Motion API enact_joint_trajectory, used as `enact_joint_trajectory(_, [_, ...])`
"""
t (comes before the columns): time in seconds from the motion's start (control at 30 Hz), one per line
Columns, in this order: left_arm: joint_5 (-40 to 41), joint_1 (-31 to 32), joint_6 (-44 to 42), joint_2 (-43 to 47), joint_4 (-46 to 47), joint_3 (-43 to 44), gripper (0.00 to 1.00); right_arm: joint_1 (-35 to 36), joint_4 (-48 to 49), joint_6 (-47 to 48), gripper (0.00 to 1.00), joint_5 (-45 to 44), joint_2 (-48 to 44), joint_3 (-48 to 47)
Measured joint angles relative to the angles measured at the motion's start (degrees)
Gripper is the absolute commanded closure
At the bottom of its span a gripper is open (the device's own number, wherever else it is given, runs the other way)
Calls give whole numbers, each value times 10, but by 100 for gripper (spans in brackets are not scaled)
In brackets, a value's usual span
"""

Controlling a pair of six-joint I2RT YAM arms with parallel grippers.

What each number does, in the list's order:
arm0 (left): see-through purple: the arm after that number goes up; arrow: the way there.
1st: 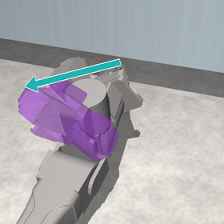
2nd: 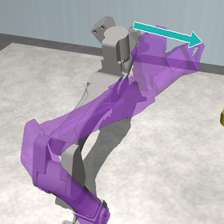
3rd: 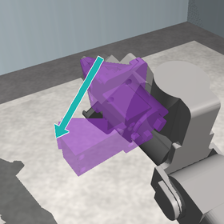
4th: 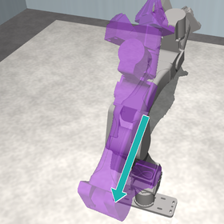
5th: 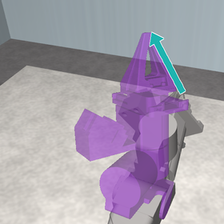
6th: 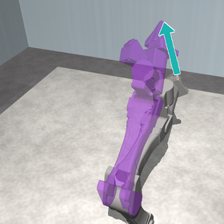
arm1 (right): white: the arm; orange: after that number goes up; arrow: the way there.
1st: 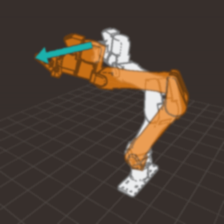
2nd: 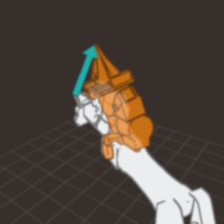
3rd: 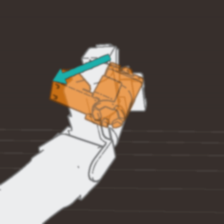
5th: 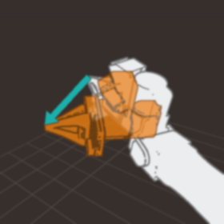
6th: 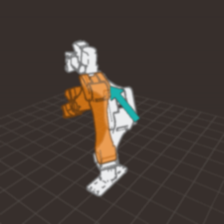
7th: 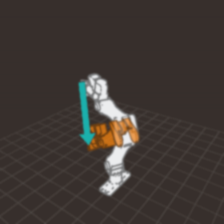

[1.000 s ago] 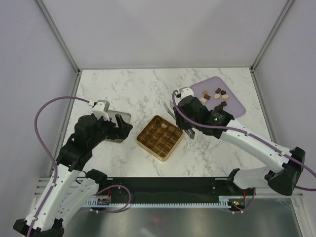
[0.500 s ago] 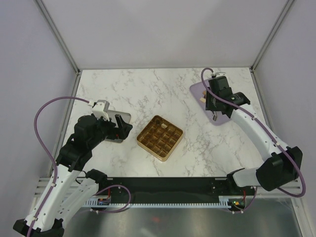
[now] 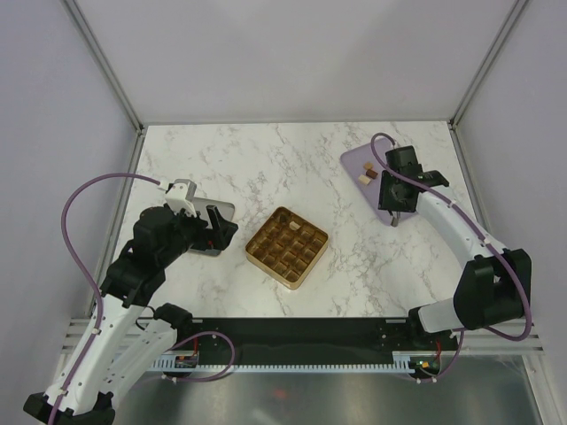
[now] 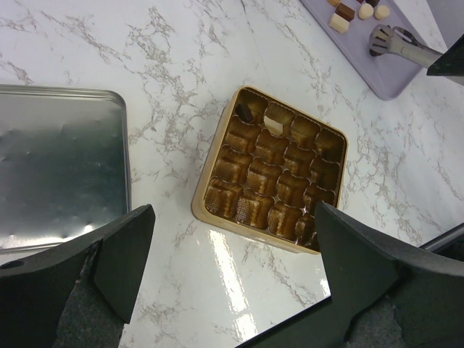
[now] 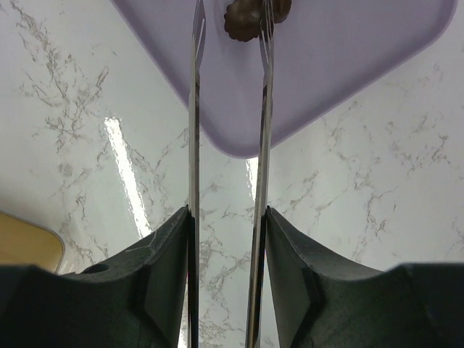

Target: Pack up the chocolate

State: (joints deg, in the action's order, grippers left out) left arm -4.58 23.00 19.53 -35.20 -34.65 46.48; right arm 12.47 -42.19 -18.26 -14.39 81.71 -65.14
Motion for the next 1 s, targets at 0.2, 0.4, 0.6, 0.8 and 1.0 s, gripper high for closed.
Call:
enact_joint_trajectory(0.2, [0,0,0,0,0,0,0,0,1,0,48,8,-3,19])
enact_joint_trajectory(0.4, [0,0,0,0,0,0,0,0,5,0,49,7,-4,26])
enact_joint_trajectory(0.6, [0,0,0,0,0,0,0,0,6,0,50,4,-4,29])
enact_joint_trajectory(0.8, [0,0,0,0,0,0,0,0,6,-1,50,-3,-4,29])
enact_joint_trajectory(1.0, [0,0,0,0,0,0,0,0,5,-2,51,-12,-4,29])
